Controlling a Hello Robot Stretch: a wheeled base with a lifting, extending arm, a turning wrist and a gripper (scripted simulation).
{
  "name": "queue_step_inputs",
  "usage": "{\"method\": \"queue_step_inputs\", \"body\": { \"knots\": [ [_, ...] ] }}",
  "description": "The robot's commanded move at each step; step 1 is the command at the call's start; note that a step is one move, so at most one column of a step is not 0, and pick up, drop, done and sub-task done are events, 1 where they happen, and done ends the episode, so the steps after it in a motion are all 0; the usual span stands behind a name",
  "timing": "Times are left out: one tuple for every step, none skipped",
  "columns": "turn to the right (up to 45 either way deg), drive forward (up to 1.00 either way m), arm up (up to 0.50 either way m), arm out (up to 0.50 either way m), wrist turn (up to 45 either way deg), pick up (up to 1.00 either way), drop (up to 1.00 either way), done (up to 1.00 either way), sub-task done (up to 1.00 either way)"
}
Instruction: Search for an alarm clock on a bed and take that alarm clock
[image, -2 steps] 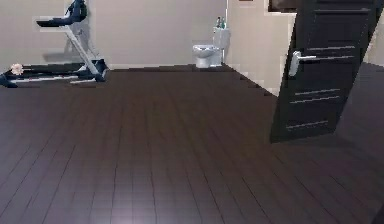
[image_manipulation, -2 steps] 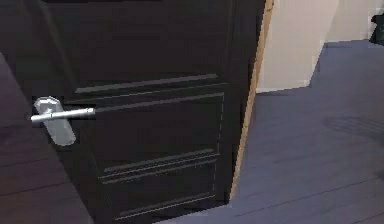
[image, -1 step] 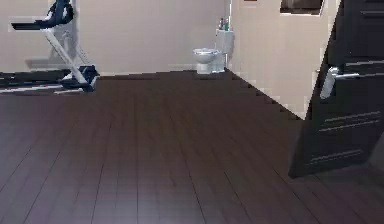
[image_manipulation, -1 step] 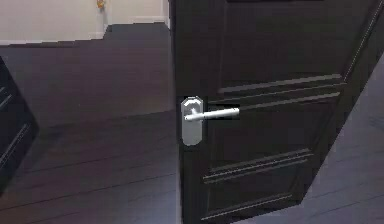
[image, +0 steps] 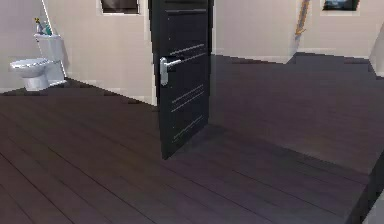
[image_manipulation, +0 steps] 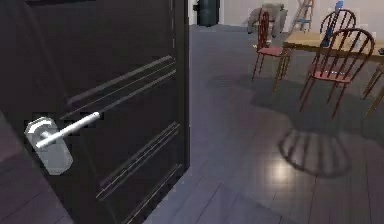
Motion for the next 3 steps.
{"method": "queue_step_inputs", "body": {
  "knots": [
    [0.0,0.85,0.0,0.0,0.0,0.0,0.0,0.0,0.0],
    [33.0,0.0,0.0,0.0,0.0,0.0,0.0,0.0,0.0],
    [0.0,0.3,0.0,0.0,0.0,0.0,0.0,0.0,0.0]
  ]
}}
